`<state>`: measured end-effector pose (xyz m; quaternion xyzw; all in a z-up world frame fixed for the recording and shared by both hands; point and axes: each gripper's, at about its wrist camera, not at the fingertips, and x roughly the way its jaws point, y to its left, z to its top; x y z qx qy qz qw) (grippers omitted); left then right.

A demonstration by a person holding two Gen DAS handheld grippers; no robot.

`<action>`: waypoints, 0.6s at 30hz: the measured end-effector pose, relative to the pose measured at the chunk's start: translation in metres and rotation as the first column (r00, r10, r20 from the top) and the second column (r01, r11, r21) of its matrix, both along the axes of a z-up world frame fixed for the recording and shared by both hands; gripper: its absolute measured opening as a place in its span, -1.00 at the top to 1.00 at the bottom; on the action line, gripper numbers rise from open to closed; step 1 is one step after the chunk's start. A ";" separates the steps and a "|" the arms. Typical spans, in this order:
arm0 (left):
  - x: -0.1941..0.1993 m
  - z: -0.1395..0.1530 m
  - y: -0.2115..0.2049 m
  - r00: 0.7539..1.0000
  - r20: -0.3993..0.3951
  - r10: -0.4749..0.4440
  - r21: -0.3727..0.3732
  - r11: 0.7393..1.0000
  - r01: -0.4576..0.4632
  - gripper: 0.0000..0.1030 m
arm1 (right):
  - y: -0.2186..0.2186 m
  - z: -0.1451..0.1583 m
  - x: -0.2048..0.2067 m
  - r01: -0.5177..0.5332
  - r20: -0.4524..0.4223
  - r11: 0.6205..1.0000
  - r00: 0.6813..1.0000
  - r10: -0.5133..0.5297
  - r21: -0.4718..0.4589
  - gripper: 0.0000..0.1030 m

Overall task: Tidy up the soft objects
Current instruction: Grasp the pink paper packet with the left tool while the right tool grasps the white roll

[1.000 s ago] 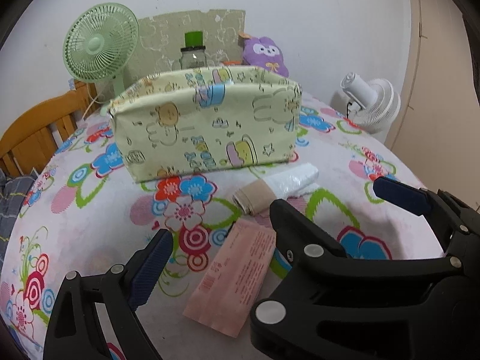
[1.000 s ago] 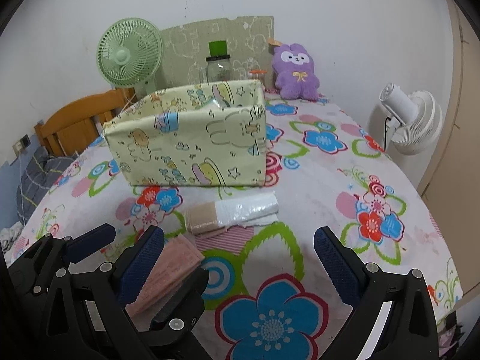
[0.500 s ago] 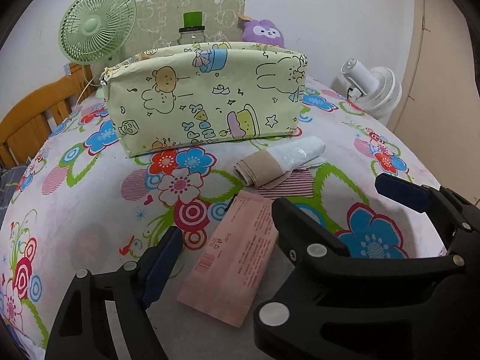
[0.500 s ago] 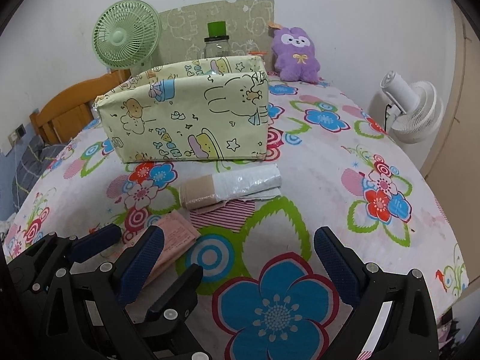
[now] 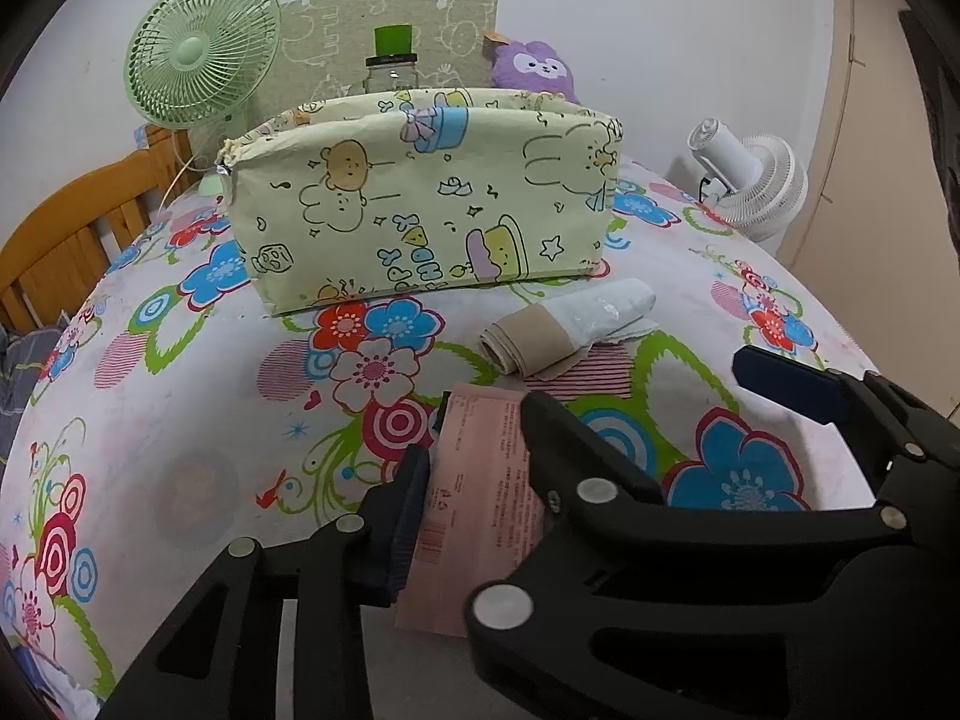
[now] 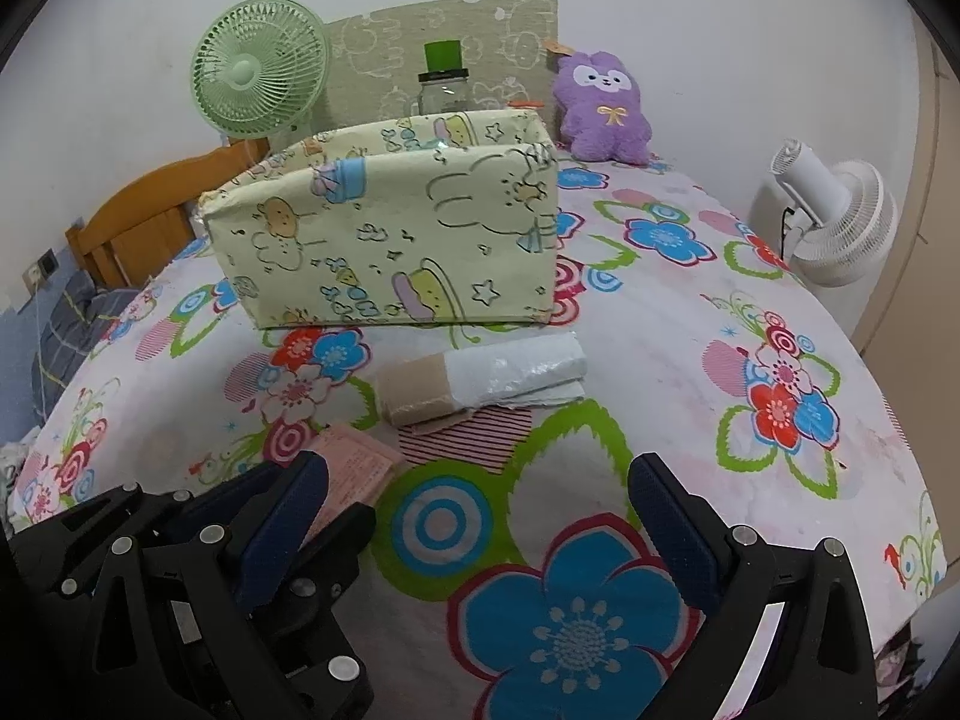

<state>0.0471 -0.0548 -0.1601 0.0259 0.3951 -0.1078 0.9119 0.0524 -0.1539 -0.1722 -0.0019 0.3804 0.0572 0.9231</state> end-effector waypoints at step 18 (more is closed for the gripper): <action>0.031 0.010 0.014 0.994 0.019 0.104 0.007 0.995 -0.104 0.21 | 0.000 0.009 0.033 0.017 0.014 1.000 1.000 -0.017 0.017 -0.97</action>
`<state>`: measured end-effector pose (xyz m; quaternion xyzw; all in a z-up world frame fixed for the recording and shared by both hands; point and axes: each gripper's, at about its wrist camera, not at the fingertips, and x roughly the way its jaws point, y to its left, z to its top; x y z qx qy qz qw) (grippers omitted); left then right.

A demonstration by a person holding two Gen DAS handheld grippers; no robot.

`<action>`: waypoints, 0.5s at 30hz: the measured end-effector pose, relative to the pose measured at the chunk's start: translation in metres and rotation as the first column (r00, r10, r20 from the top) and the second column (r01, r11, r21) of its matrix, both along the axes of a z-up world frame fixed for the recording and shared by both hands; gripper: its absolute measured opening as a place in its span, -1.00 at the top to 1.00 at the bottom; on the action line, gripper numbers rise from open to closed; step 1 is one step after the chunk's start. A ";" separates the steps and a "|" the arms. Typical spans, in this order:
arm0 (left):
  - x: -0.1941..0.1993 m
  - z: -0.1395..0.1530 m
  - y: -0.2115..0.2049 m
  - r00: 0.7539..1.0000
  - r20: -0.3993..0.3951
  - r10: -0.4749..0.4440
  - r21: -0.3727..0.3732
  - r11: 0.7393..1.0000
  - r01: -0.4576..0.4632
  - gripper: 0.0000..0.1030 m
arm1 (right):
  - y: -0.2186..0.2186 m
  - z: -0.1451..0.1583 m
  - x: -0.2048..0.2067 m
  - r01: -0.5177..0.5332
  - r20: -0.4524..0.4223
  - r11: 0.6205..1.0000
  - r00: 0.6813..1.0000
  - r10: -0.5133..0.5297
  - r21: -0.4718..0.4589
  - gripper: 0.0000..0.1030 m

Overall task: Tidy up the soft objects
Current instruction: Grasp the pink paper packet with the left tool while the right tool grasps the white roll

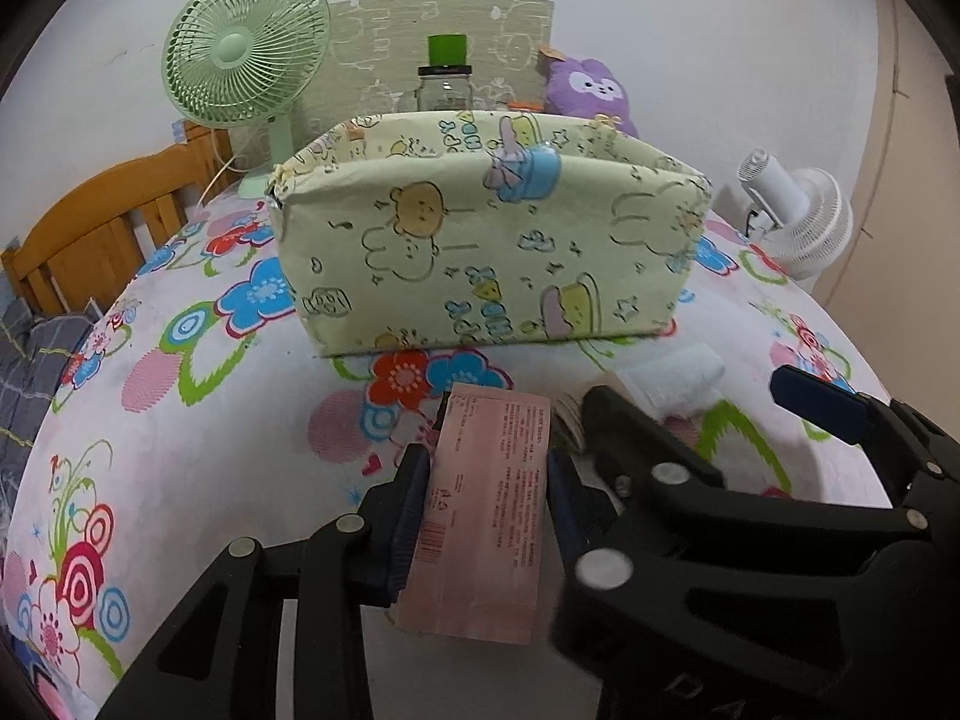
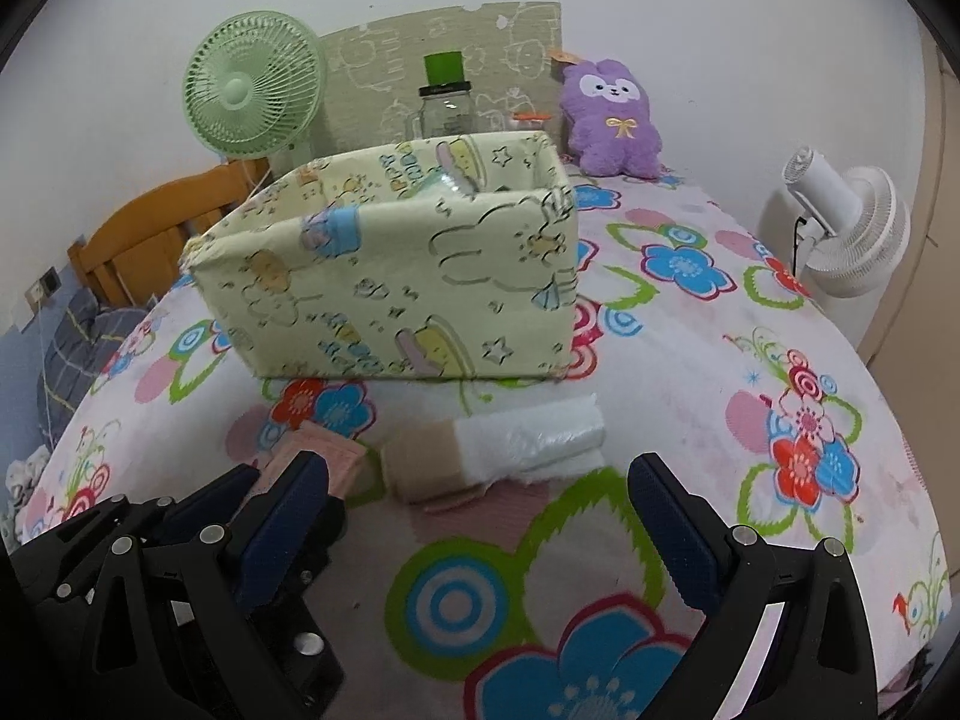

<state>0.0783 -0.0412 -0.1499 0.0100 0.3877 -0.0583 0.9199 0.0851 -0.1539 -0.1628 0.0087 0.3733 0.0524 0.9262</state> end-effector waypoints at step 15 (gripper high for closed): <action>0.034 -0.005 -0.013 0.999 -0.042 0.018 0.044 0.999 -0.016 0.21 | -0.019 -0.007 0.035 0.065 -0.051 0.998 0.996 -0.067 -0.023 -0.81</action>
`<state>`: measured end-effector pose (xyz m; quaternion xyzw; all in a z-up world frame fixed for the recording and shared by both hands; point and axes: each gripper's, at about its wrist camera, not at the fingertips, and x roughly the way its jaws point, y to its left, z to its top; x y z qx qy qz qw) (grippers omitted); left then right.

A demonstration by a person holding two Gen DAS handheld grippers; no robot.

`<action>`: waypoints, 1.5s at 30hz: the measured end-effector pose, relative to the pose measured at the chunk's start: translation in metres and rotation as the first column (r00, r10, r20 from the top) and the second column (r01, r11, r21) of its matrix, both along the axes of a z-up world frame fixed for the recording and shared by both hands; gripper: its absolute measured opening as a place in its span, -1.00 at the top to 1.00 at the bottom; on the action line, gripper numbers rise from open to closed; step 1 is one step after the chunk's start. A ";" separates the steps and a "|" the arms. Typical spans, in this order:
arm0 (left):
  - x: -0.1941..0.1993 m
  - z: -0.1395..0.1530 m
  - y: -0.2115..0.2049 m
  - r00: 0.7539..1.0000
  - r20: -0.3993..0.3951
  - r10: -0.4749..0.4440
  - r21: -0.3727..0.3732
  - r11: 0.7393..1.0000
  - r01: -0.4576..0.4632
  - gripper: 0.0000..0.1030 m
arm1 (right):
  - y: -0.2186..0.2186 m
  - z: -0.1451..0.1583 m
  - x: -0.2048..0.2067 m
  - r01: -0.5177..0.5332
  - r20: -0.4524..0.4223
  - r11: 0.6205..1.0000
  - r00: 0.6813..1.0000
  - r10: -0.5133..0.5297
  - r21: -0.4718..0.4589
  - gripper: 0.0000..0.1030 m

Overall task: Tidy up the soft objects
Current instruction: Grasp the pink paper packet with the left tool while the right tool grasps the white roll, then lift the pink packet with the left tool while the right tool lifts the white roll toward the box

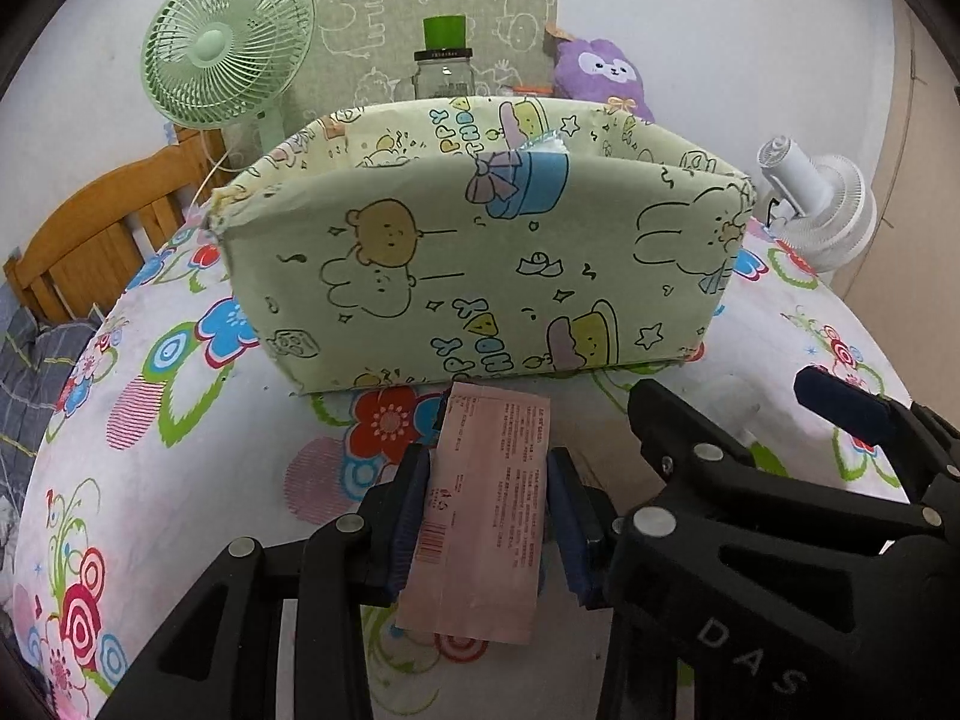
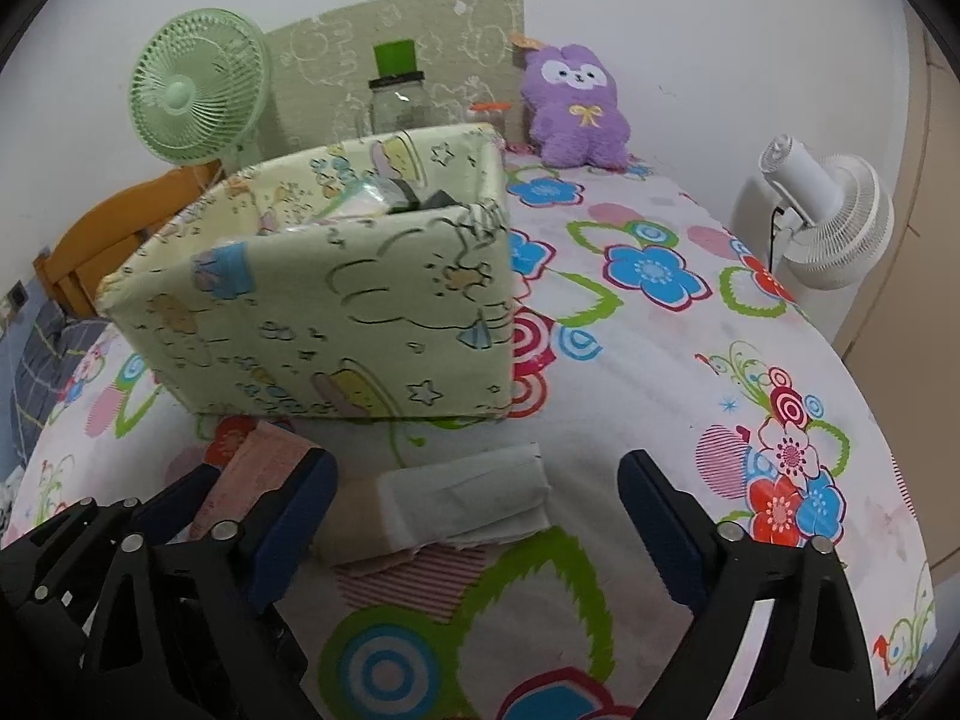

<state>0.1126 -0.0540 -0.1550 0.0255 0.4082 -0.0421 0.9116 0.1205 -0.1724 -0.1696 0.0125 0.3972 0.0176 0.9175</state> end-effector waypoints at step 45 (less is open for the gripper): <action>-0.036 0.040 0.008 0.995 0.098 0.024 0.008 1.000 -0.025 0.22 | 0.012 0.034 -0.032 -0.003 0.041 0.998 0.999 0.000 0.056 0.12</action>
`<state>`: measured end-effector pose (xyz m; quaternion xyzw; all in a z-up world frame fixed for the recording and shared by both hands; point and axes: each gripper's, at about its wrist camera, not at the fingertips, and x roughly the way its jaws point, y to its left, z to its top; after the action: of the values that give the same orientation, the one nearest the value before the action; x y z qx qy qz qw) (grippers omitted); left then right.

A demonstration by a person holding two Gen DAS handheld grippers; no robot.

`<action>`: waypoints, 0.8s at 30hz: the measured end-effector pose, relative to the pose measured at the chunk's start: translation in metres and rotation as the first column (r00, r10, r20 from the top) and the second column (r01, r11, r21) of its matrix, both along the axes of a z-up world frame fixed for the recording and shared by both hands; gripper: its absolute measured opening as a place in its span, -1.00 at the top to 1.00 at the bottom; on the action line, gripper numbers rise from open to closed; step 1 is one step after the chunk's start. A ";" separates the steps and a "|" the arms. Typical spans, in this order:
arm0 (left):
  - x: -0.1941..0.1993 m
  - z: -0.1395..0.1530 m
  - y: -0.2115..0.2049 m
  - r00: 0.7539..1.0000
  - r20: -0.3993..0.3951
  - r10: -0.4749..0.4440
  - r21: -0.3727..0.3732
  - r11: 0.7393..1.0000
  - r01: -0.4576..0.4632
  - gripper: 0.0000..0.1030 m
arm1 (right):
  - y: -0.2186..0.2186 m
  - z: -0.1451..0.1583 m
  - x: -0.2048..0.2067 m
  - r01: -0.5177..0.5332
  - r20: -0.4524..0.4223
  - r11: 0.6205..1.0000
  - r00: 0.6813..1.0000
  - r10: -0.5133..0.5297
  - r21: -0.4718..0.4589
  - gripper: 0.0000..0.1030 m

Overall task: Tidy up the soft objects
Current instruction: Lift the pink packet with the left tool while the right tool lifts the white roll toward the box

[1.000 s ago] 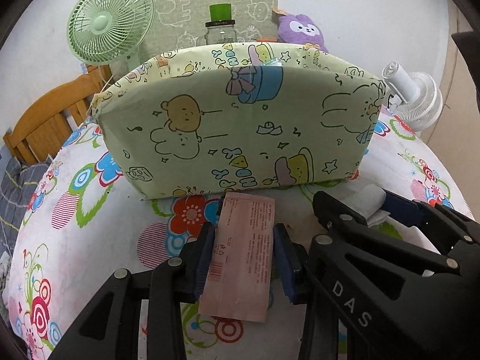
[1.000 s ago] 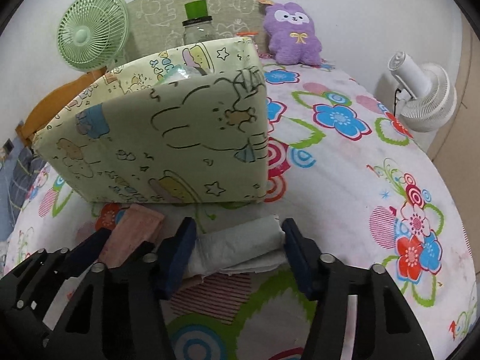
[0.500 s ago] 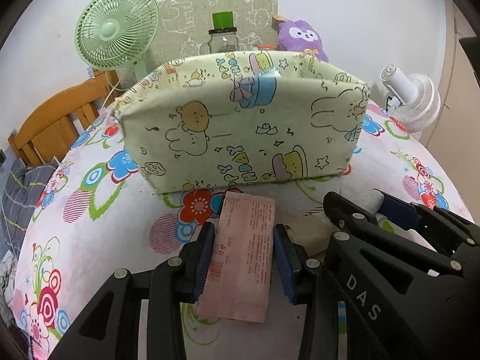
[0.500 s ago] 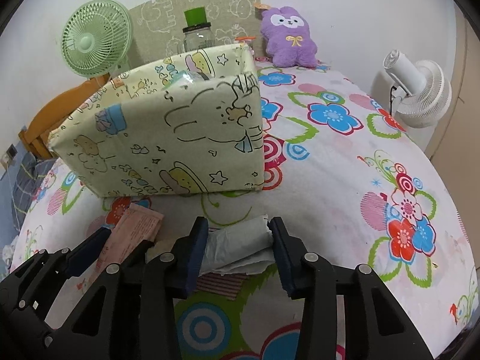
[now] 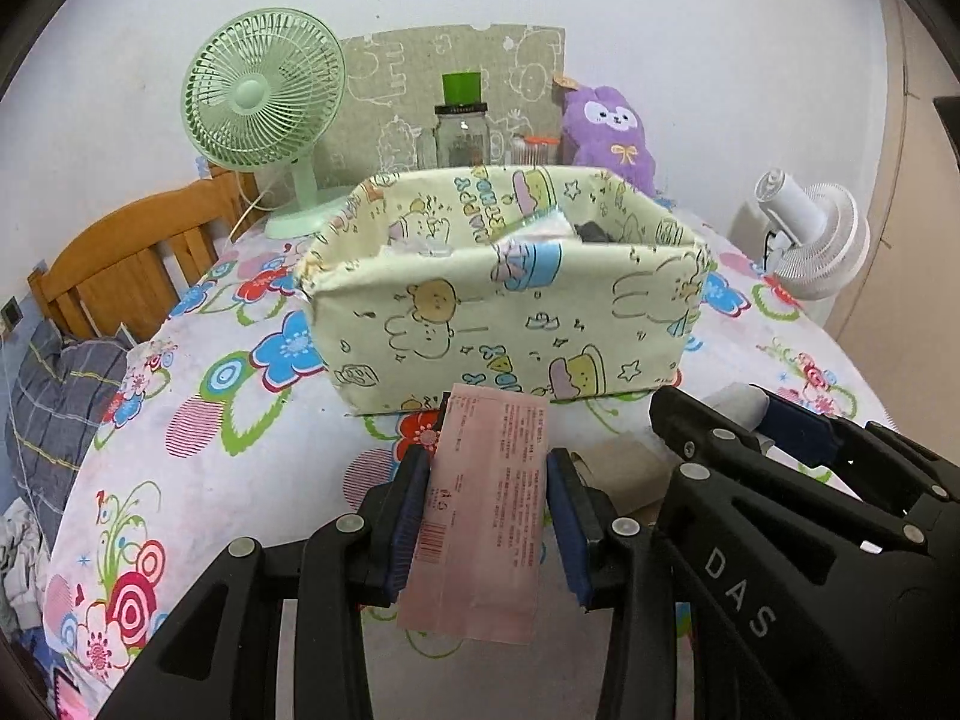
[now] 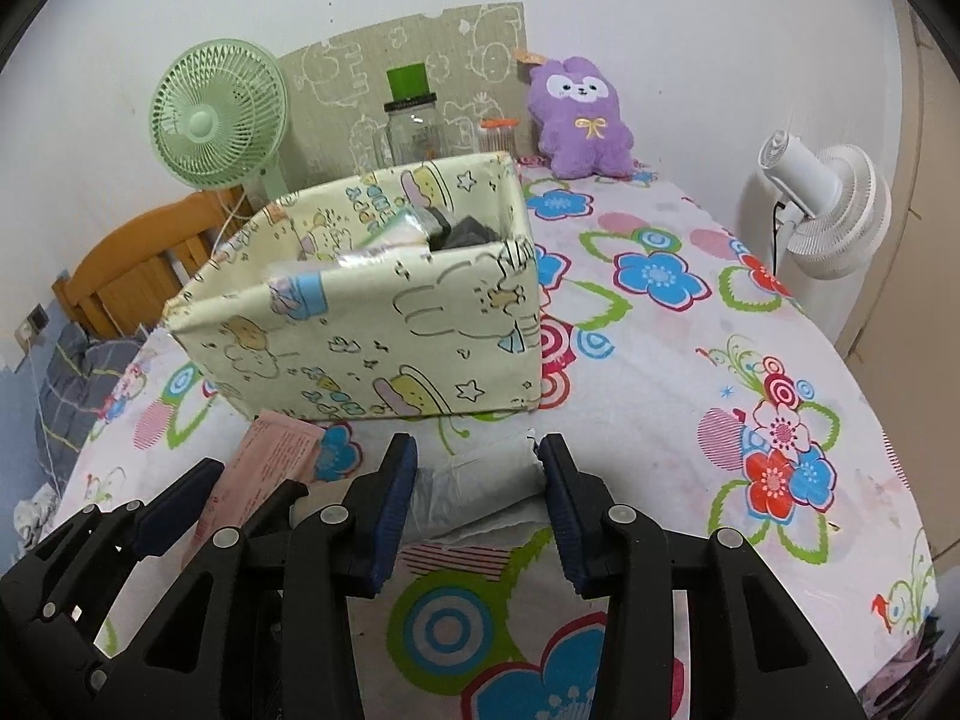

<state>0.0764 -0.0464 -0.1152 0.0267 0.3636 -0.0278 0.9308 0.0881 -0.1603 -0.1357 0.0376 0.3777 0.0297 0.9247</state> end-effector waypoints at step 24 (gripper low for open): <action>-0.036 0.069 0.010 0.990 0.140 0.012 -0.008 1.000 -0.011 0.21 | 0.013 0.073 -0.035 -0.010 0.147 1.000 0.989 0.010 0.002 0.12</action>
<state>0.0404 -0.0360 -0.0458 0.0234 0.2973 -0.0219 0.9543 0.0534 -0.1471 -0.0626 0.0346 0.3084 0.0376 0.9499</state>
